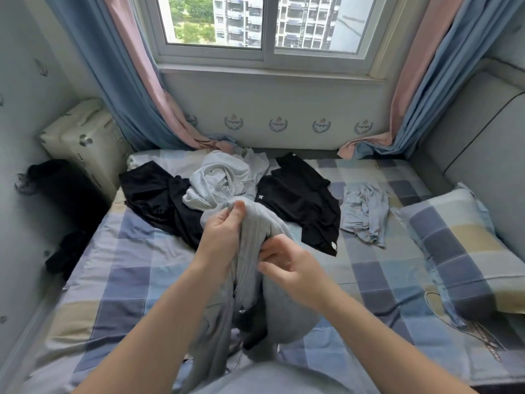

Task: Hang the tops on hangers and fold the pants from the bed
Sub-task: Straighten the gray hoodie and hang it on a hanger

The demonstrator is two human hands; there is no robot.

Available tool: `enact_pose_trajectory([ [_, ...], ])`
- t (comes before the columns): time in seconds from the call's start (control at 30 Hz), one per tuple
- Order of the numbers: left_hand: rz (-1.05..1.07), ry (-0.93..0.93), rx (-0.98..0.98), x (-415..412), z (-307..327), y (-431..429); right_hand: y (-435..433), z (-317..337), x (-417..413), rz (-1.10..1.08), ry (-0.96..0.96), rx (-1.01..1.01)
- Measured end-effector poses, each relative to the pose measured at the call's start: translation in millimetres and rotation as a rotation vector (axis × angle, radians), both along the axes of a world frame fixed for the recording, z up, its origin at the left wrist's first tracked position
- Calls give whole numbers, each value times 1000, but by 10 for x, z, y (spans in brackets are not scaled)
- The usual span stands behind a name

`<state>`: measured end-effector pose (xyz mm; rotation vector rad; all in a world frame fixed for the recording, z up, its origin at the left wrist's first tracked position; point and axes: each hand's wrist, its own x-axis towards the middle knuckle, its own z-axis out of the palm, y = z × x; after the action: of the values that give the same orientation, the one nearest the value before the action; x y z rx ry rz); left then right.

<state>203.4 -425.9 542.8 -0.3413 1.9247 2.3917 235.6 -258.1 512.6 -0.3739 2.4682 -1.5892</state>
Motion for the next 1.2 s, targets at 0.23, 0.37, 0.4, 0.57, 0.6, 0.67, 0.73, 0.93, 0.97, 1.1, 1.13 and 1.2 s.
enact_pose_trajectory([
  [0.23, -2, 21, 49, 81, 109, 159, -187, -420, -91, -145, -133, 43],
  [0.37, 13, 8, 53, 85, 95, 130, -106, -635, -166, -209, -154, 218],
  [0.4, 20, -3, 50, 87, 75, 99, -36, -660, -180, -230, -162, 248],
  [0.57, 49, -96, 135, 194, -71, 166, 323, -767, -213, -307, -169, 516],
  [0.6, 53, -100, 158, 213, -90, 201, 370, -801, -194, -314, -186, 557],
  [0.67, 42, -93, 166, 229, -108, 237, 427, -882, -140, -313, -230, 592],
  [0.73, 32, -92, 162, 225, -131, 227, 461, -954, -102, -296, -237, 621],
  [0.93, -25, -101, 74, 100, -239, 18, 513, -855, -133, -409, -260, 395],
  [0.97, -46, -103, -1, 73, -264, -26, 527, -793, -169, -437, -241, 336],
  [1.1, -209, -141, -241, 136, -399, 28, 474, -449, -375, -535, -204, 65],
  [1.13, -302, -157, -265, 197, -441, 120, 426, -361, -412, -555, -222, -17],
  [1.2, -503, -174, -341, 342, -543, 331, 317, -204, -450, -566, -248, -148],
])
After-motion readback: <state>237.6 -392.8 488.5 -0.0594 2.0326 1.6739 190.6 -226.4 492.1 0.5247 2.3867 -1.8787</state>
